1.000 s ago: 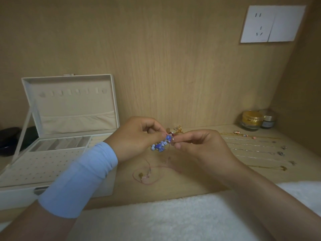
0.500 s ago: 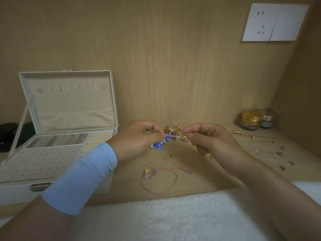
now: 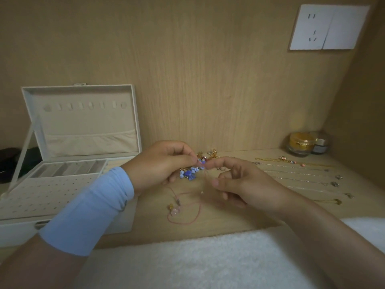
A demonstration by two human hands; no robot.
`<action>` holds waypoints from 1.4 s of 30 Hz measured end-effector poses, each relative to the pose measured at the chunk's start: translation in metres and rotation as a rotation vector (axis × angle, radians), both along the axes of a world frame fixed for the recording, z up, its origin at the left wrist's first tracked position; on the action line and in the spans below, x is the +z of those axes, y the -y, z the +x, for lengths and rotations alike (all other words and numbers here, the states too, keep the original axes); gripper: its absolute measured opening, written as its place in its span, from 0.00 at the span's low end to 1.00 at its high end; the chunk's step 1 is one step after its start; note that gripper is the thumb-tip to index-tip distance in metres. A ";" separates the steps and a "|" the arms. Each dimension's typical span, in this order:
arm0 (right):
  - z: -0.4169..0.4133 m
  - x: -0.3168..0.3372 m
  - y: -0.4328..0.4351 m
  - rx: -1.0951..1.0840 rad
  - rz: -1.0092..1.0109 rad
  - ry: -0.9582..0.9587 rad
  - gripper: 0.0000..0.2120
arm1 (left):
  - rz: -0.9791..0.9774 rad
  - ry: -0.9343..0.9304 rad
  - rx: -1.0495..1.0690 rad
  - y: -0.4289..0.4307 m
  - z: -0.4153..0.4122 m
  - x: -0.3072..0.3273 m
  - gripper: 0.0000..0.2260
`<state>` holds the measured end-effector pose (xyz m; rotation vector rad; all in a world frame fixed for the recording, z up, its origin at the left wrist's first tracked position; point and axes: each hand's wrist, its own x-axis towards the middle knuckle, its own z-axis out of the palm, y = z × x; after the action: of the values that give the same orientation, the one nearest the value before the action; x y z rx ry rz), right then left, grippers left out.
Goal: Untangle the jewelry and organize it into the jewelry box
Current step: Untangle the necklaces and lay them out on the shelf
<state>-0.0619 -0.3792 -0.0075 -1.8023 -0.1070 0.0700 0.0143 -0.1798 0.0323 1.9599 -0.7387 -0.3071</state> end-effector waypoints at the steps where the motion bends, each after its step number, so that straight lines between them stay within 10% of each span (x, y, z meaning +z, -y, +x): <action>1: 0.000 0.000 -0.001 0.026 0.016 -0.009 0.16 | -0.017 -0.030 -0.008 0.000 -0.001 0.000 0.05; 13: -0.005 0.010 -0.002 -0.103 0.141 0.132 0.09 | -0.150 -0.260 -0.103 0.003 -0.005 -0.004 0.03; 24: -0.009 0.010 0.001 0.117 0.111 0.124 0.06 | -0.036 0.227 0.120 0.011 -0.004 -0.014 0.02; 30: -0.012 0.006 -0.003 0.225 0.079 0.059 0.07 | -0.086 -0.092 -0.015 0.006 -0.008 -0.002 0.06; 42: -0.006 0.001 -0.009 0.242 0.187 -0.003 0.22 | -0.136 -0.114 -0.164 0.000 -0.010 0.005 0.11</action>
<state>-0.0681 -0.3705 -0.0062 -1.5960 -0.3190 0.2275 0.0044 -0.1796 0.0369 1.7427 -0.8254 -0.4521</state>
